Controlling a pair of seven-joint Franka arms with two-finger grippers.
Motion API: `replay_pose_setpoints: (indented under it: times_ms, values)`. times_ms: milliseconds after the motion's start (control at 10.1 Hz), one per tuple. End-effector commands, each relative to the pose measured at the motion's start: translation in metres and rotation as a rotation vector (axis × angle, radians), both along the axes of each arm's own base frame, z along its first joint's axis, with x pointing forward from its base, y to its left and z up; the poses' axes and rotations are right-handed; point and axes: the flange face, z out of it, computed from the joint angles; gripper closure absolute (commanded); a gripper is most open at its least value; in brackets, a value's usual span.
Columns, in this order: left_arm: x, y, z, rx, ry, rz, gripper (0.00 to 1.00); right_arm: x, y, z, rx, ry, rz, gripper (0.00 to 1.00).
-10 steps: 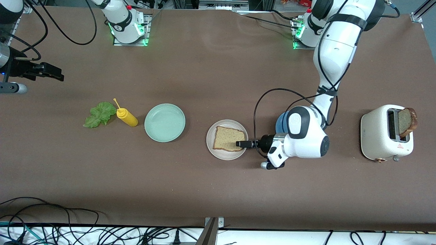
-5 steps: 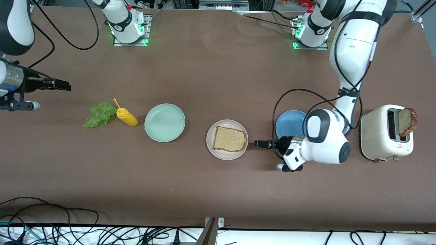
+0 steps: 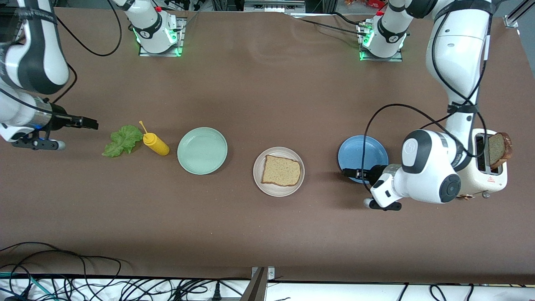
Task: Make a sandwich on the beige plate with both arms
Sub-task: 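Withdraw the left gripper while the right gripper reaches the lettuce leaf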
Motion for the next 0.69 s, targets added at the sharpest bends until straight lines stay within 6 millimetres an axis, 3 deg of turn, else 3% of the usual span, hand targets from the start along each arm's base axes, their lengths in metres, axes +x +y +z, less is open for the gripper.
replay_pose_setpoints:
  times_ms: [0,99,297,593]
  values:
    - [-0.007,0.025,0.029,0.157,-0.014,-0.071,0.0,-0.025,-0.004,-0.046,-0.02,-0.051,0.001,0.0]
    - [-0.008,0.033,0.041,0.22,-0.03,-0.103,0.0,-0.029,-0.004,-0.071,-0.023,-0.072,0.005,0.0]
    - [-0.005,0.069,0.068,0.245,-0.054,-0.074,0.0,-0.029,-0.003,-0.113,-0.028,-0.069,0.013,0.0]
    - [-0.012,0.111,0.132,0.267,-0.091,-0.022,0.0,-0.026,-0.003,-0.163,-0.034,-0.081,0.032,0.0]
